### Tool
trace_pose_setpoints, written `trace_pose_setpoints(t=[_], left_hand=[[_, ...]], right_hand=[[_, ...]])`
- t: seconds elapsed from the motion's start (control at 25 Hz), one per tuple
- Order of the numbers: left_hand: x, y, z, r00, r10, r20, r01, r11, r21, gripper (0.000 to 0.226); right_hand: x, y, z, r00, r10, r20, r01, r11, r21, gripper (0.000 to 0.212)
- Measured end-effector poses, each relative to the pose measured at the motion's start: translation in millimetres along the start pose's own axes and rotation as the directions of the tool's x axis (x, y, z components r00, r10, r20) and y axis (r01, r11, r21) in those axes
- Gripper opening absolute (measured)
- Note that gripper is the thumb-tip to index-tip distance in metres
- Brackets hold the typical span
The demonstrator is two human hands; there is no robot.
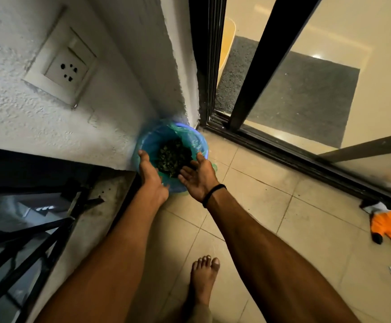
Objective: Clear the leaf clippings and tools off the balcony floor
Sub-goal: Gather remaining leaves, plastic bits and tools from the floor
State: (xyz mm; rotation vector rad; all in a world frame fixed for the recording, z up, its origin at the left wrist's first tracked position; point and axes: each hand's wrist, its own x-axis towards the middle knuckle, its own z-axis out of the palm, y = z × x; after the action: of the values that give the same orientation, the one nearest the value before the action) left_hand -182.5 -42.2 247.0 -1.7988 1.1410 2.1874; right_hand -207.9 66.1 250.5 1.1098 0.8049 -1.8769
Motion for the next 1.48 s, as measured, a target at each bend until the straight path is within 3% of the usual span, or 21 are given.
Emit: trace_pose_setpoints(t=[0.16, 0.4, 0.56, 0.72, 0.88, 1.04, 1.24, 1.48], left_hand=[[-20.7, -18.4, 3.0, 0.999, 0.035, -0.027, -0.034, 0.999, 0.024, 0.076], [-85.0, -94.5, 48.0, 0.996, 0.085, -0.011, -0.079, 0.966, 0.248, 0.057], [-149.0, -185.6, 99.8, 0.995, 0.024, 0.093, -0.06, 0.912, 0.405, 0.053], [-238.2, -305.5, 150.2, 0.966, -0.039, 0.256, -0.12, 0.809, 0.576, 0.053], [-334.9, -449.4, 181.0, 0.911, -0.162, 0.38, -0.188, 0.656, 0.731, 0.058], [-431.8, -599.9, 181.6, 0.852, -0.322, 0.413, -0.24, 0.46, 0.855, 0.056], [-527.6, -767.8, 144.3, 0.786, -0.472, 0.4, -0.35, 0.195, 0.916, 0.056], [-595.1, -914.3, 95.2, 0.746, -0.555, 0.368, -0.494, -0.091, 0.865, 0.055]], right_hand=[[-9.5, -8.1, -25.0, 0.999, -0.031, 0.022, 0.028, 0.993, 0.114, 0.029], [-67.9, -28.5, -115.0, 0.997, -0.066, -0.039, 0.074, 0.962, 0.263, 0.025], [-131.1, -47.6, -231.8, 0.986, -0.125, -0.106, 0.159, 0.894, 0.419, 0.019], [-217.2, -58.3, -383.7, 0.95, -0.224, -0.216, 0.31, 0.734, 0.605, 0.012], [-310.6, -37.1, -543.0, 0.896, -0.275, -0.35, 0.444, 0.511, 0.736, 0.007], [-402.6, 12.9, -688.8, 0.806, -0.29, -0.516, 0.589, 0.304, 0.749, 0.009], [-473.9, 102.4, -844.0, 0.702, -0.109, -0.704, 0.705, 0.241, 0.667, 0.012], [-512.4, 215.1, -969.7, 0.663, 0.149, -0.733, 0.713, 0.172, 0.68, 0.015]])
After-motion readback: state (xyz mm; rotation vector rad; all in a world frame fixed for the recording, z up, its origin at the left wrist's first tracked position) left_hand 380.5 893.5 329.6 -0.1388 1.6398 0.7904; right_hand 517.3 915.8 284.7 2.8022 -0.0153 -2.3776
